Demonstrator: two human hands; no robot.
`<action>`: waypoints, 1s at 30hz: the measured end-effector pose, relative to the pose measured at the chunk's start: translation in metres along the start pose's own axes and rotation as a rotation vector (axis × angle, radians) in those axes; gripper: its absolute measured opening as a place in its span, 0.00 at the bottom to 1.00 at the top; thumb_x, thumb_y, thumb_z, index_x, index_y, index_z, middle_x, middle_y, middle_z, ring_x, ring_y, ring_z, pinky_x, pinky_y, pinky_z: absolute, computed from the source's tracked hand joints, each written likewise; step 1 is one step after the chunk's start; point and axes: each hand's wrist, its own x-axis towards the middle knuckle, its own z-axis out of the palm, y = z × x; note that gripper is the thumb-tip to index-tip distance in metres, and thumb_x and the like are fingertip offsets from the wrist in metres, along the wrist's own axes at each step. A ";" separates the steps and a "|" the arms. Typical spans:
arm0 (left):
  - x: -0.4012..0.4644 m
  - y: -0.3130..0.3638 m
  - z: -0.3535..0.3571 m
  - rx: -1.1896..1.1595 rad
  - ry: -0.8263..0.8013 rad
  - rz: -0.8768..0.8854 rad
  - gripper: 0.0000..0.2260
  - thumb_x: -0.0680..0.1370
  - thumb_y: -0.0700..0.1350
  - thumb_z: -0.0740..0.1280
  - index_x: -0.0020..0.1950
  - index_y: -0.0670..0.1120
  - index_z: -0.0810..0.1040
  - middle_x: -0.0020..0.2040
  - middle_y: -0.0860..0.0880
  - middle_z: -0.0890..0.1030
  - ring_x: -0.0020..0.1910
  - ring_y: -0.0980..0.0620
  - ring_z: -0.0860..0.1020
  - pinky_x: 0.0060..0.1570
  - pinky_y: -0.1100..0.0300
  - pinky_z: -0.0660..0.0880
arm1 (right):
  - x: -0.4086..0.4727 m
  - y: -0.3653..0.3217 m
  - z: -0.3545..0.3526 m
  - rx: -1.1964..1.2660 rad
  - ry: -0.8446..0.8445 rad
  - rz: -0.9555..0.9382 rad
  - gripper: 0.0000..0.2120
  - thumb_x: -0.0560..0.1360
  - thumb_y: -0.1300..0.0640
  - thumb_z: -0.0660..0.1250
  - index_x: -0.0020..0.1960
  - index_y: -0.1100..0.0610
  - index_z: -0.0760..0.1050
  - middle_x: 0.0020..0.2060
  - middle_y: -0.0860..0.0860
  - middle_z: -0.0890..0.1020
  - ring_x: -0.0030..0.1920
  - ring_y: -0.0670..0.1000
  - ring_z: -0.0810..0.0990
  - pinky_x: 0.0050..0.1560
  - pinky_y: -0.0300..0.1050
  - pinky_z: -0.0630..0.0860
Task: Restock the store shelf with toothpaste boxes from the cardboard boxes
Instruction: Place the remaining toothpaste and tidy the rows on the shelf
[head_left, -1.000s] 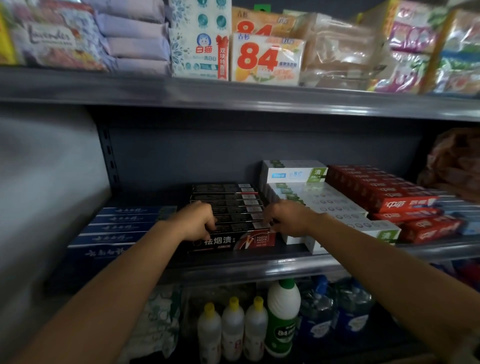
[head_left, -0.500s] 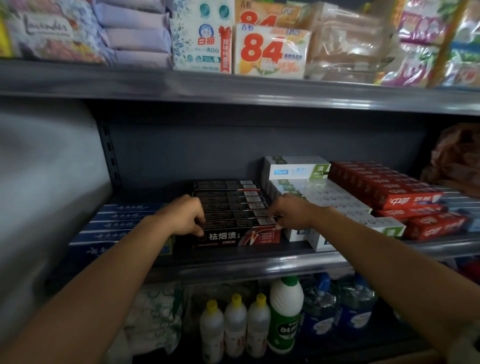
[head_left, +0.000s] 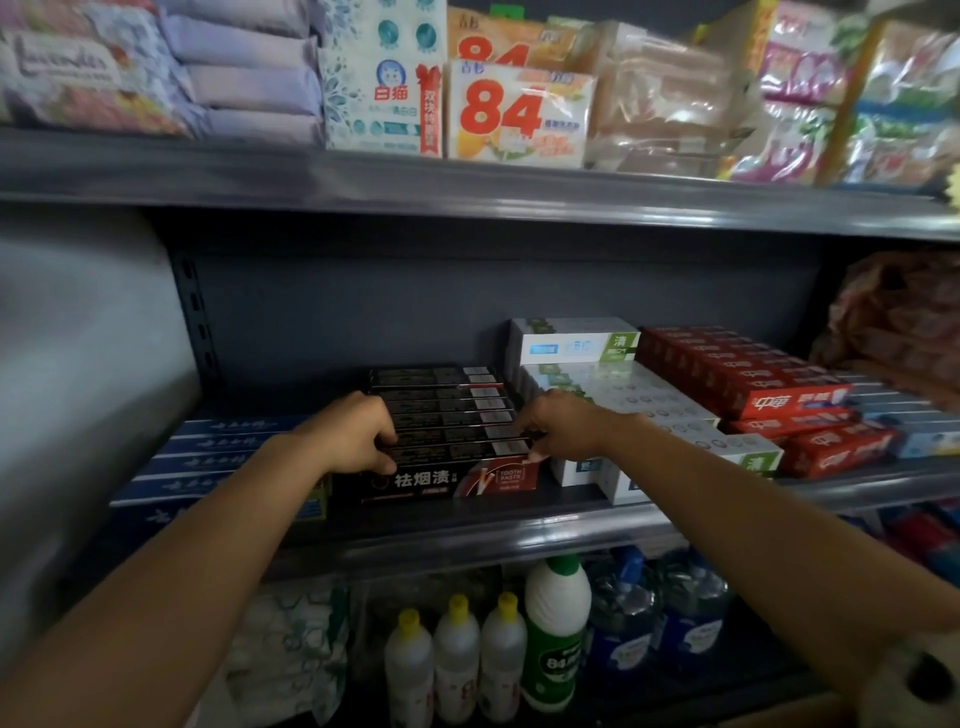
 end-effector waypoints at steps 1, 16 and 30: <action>0.002 0.005 -0.001 -0.001 0.030 0.018 0.10 0.71 0.47 0.75 0.51 0.49 0.84 0.47 0.54 0.82 0.45 0.56 0.78 0.48 0.59 0.75 | -0.003 0.002 -0.002 0.009 0.015 0.007 0.21 0.72 0.60 0.72 0.64 0.56 0.76 0.59 0.52 0.80 0.59 0.51 0.76 0.56 0.40 0.68; 0.087 0.162 0.025 -0.007 0.102 0.162 0.16 0.72 0.41 0.74 0.60 0.47 0.81 0.56 0.49 0.81 0.52 0.53 0.79 0.51 0.60 0.75 | -0.120 0.158 -0.059 -0.131 0.141 0.320 0.13 0.71 0.58 0.71 0.52 0.44 0.82 0.53 0.45 0.82 0.53 0.48 0.78 0.59 0.48 0.74; 0.124 0.199 0.040 -0.048 0.052 -0.185 0.10 0.74 0.34 0.69 0.52 0.43 0.85 0.51 0.50 0.83 0.49 0.53 0.79 0.47 0.63 0.73 | -0.085 0.251 -0.019 0.067 0.018 -0.045 0.14 0.72 0.62 0.72 0.57 0.55 0.81 0.59 0.48 0.80 0.59 0.47 0.77 0.63 0.42 0.73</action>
